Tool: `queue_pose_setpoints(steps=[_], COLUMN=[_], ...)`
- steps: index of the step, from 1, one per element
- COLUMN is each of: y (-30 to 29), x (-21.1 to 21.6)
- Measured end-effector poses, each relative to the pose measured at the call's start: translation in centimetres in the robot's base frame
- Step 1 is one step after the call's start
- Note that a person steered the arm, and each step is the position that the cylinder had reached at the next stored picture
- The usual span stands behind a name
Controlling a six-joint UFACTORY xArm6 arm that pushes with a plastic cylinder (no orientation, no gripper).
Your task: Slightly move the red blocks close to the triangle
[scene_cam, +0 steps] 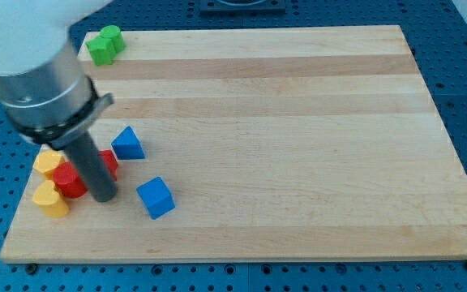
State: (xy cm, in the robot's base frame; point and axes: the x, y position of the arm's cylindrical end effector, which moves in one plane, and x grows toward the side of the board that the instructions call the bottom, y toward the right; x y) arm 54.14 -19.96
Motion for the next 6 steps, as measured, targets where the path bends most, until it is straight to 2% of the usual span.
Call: queue_pose_setpoints(steps=[1, 3, 5, 6], y=[-2.8, -3.2, -10.4, -9.1], x=[1.0, 7.4, 6.1, 2.4])
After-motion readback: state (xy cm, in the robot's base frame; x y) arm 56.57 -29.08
